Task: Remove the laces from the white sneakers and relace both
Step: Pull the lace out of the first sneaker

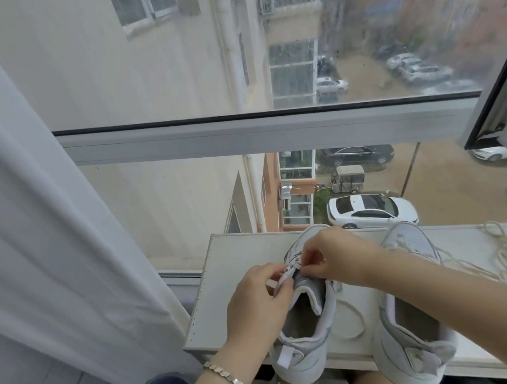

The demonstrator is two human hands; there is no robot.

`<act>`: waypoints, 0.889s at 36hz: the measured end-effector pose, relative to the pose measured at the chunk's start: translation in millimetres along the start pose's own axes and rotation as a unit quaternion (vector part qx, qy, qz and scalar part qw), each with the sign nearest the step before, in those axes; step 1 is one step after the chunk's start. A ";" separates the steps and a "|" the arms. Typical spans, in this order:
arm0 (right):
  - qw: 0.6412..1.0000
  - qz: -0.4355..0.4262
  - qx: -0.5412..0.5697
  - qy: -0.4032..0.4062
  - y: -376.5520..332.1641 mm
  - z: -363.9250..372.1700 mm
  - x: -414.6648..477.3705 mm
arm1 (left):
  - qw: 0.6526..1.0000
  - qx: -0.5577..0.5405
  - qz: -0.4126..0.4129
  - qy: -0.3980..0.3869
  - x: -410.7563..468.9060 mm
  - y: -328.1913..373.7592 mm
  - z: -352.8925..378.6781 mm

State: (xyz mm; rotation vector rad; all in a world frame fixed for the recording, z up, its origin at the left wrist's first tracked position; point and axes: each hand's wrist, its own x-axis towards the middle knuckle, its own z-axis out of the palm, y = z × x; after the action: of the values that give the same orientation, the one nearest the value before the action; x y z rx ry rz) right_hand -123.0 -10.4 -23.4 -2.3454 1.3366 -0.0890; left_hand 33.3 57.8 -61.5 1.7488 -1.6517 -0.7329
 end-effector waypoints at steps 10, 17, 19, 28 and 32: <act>0.982 0.053 0.181 -0.024 -11.7 -5.7 1.6 | 0.997 0.074 0.012 0.026 0.0 13.3 4.1; 0.988 0.059 0.128 -0.061 -2.3 -4.5 16.0 | 1.000 0.023 -0.006 0.010 2.8 11.5 2.3; 0.992 0.038 0.100 -0.064 -2.2 -5.5 19.6 | 1.000 0.010 -0.007 0.003 3.4 9.5 0.7; 0.997 -0.006 0.013 -0.074 2.6 -5.4 21.7 | 1.000 -0.004 0.018 0.000 1.1 6.2 0.8; 0.998 0.003 -0.008 -0.068 3.0 -2.4 20.4 | 0.999 0.004 0.032 -0.001 0.7 8.0 -0.9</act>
State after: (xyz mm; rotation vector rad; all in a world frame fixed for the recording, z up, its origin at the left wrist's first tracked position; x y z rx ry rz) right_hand -115.2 -29.5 -25.7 -2.3166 1.2823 0.0812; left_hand 28.8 56.9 -54.9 1.6940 -1.7058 -0.6995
